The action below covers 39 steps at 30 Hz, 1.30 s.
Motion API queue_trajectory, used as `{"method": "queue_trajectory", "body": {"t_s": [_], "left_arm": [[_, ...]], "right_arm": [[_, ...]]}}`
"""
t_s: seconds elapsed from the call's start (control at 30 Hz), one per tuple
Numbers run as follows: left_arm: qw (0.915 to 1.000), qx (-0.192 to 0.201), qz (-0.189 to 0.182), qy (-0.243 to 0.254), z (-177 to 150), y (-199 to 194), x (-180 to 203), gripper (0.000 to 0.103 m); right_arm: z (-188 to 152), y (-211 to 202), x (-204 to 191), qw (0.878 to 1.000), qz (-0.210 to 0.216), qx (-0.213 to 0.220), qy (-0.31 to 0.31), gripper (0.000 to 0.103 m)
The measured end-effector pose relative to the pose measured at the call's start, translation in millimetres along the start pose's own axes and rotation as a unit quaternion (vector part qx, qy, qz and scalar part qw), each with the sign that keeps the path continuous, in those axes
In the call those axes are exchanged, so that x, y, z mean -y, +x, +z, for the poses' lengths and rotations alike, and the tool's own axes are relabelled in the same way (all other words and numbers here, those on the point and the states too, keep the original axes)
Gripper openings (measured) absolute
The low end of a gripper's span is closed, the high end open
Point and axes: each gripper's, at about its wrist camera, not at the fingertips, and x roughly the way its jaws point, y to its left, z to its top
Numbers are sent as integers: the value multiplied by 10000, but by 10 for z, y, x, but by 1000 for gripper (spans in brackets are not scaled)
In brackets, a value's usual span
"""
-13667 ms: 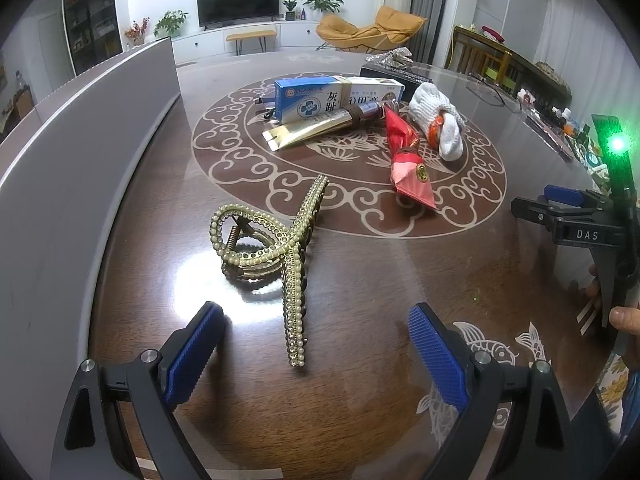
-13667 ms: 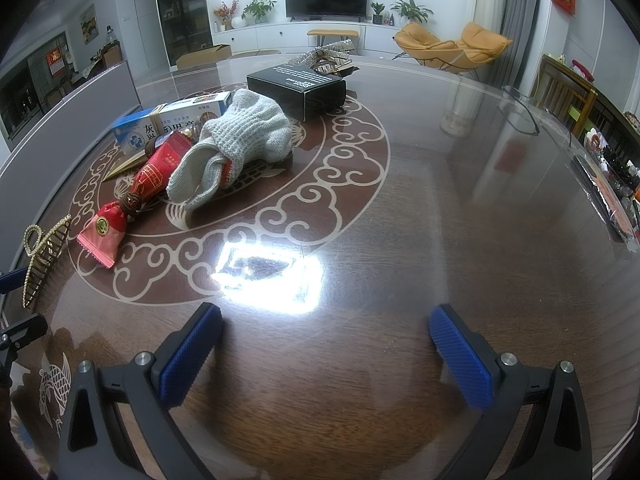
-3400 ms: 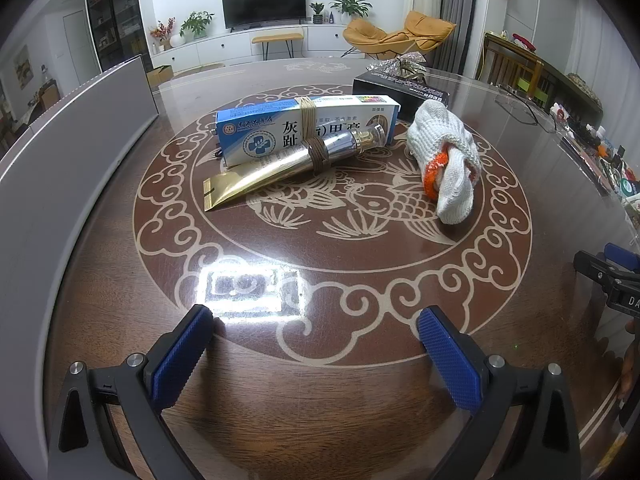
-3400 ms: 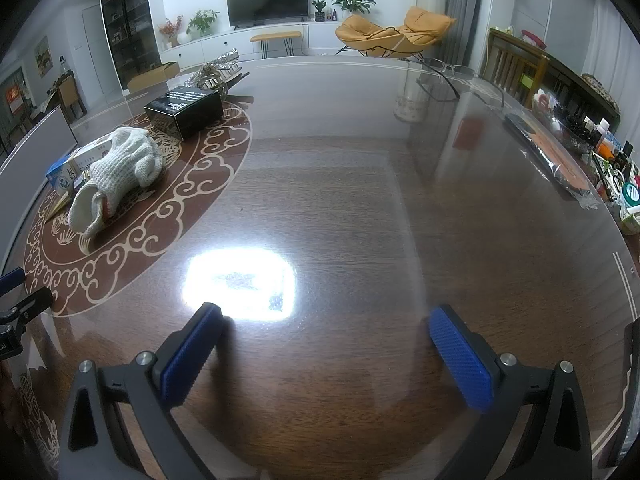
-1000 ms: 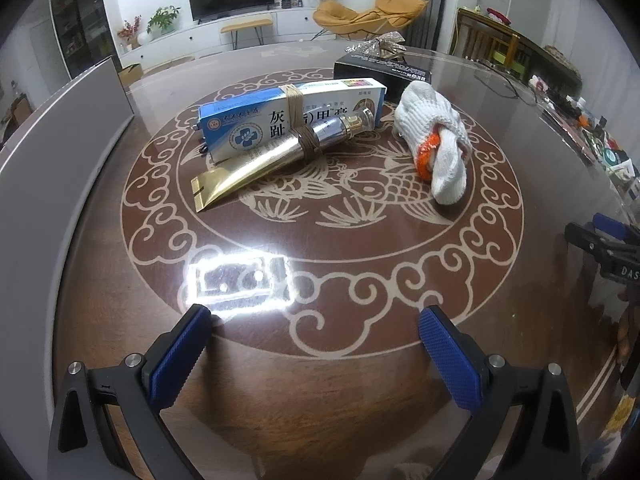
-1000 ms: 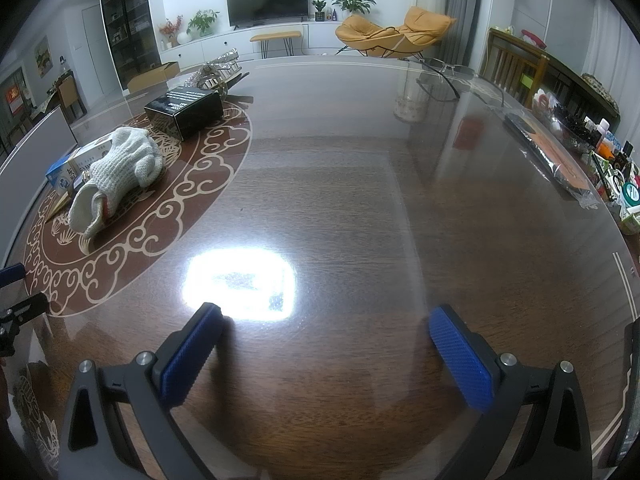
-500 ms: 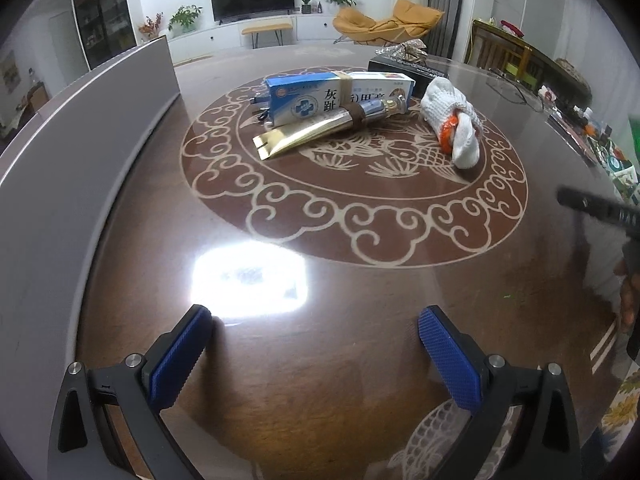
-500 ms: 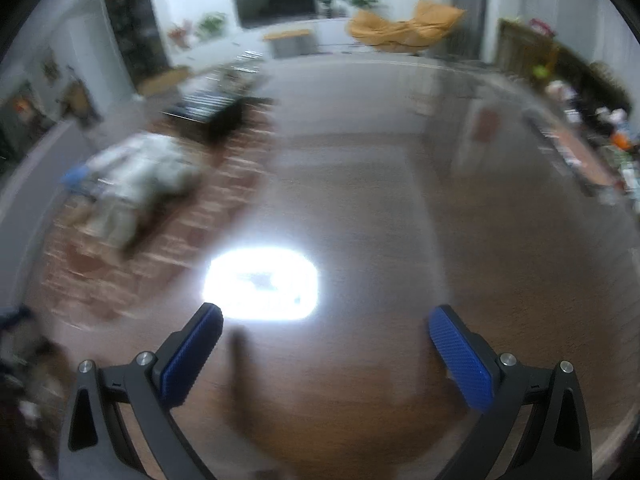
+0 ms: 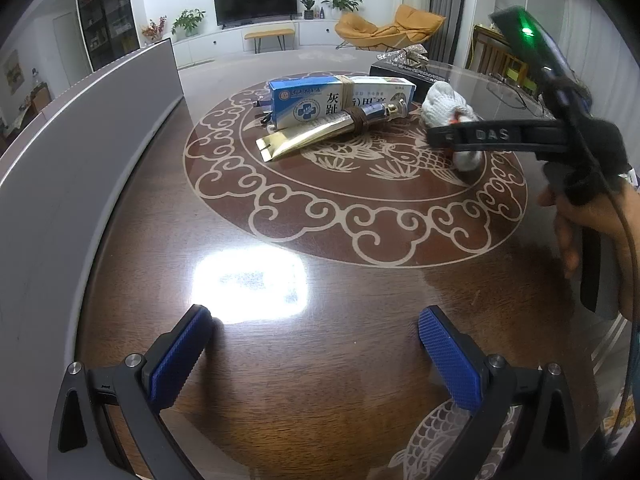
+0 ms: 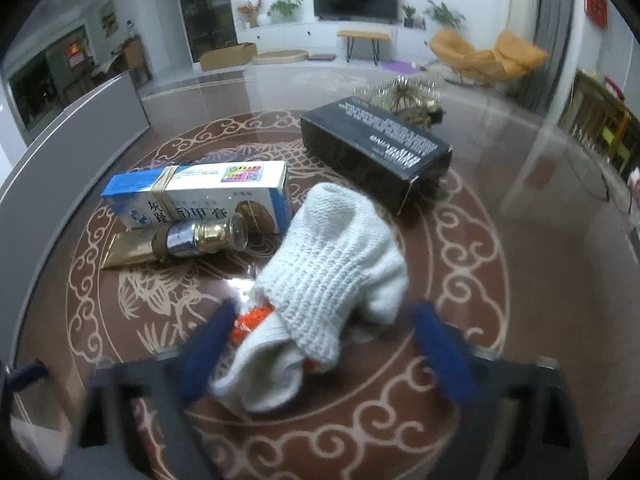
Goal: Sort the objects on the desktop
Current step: 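Reach the right tool to the white knit glove and grasp it, then reach the left tool down to the gold tube's silver cap while the right tool holds the glove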
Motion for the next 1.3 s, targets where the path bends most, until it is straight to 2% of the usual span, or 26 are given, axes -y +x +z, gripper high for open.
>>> {"method": "queue_trajectory", "body": {"t_s": [0.13,0.33,0.43,0.57,0.67,0.7,0.73,0.8,1.3], "left_arm": [[10000,3,-1,-3,3,13,-6,103],[10000,9,12,-10,7,15,0,103],[10000,8,12,-9,4,12,-2,103],[10000,9,13,-10,5,13,-2,103],[10000,9,15,-9,7,16,-1,103],[10000,9,15,-9,5,14,-3,103],[10000,10,14,-10,5,14,-3,103],[10000,10,12,-10,5,15,-3,103],[10000,14,18,-11,4,15,0,103]], "right_arm": [[-113,-159,176,9999,72,147,18,38],[-456,-458,536,9993,-255,232,-176,39],[-643,-606,760,9987,-426,234,-140,39],[-846,-740,980,9987,-452,220,89,40],[-879,-759,1073,9986,-395,195,289,46],[-894,-762,1075,9984,-431,188,305,53],[-896,-758,1091,9982,-466,168,339,68],[-908,-745,1119,9982,-439,86,411,82],[-901,-675,1047,9984,-444,14,363,93]]}}
